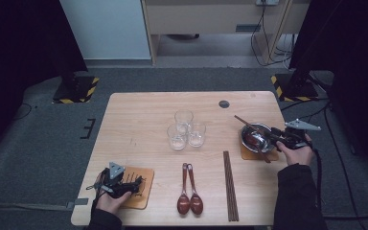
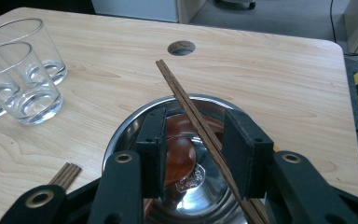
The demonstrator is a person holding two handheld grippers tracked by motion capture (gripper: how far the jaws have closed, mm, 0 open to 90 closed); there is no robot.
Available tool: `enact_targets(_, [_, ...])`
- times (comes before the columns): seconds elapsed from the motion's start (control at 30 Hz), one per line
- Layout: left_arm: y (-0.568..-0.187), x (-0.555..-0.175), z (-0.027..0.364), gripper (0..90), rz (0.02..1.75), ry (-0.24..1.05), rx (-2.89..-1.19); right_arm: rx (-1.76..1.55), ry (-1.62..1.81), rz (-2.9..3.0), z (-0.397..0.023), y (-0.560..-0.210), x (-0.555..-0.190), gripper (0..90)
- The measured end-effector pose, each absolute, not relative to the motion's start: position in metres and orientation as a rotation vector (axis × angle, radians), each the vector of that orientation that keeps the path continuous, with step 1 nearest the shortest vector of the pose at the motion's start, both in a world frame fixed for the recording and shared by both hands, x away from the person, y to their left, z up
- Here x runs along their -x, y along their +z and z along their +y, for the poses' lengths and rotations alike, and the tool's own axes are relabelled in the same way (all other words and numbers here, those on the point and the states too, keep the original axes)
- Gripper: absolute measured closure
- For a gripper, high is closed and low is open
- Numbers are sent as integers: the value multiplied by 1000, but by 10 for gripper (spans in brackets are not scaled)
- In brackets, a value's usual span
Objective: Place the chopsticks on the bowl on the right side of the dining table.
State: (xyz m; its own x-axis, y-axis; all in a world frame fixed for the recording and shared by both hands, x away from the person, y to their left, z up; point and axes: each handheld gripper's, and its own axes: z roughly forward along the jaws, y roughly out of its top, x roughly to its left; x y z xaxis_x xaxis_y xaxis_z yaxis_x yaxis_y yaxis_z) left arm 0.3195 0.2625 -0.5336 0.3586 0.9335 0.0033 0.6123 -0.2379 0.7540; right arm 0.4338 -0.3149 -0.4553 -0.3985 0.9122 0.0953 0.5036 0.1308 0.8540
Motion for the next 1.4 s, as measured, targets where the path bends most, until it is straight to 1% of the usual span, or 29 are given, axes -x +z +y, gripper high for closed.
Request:
enact_targets(0.2, [-534, -320, 262, 37, 1340, 614, -1953, -1371, 1185, 1978, -313, -460, -447, 593])
enact_targets(0.63, [-534, -320, 262, 37, 1340, 614, -1953, -1384, 1181, 1976, -311, -464, -465, 550])
enact_targets(0.73, [-534, -320, 262, 37, 1340, 614, -1952, -1378, 1212, 1989, -305, -467, -471, 523])
enact_targets(1.03, [-534, -320, 262, 37, 1340, 614, -1953, -1381, 1178, 2027, -299, -473, -476, 494])
enact_targets(1.13, [-534, -320, 262, 37, 1341, 614, -1952, -1383, 1182, 2033, -298, -475, -477, 466])
enact_targets(1.2, [-534, -320, 262, 36, 1340, 614, -1952, -1390, 1182, 2034, -298, -476, -478, 432])
enact_targets(1.4, [-534, -320, 262, 37, 1340, 614, -1952, -1404, 1177, 2055, -296, -480, -480, 397])
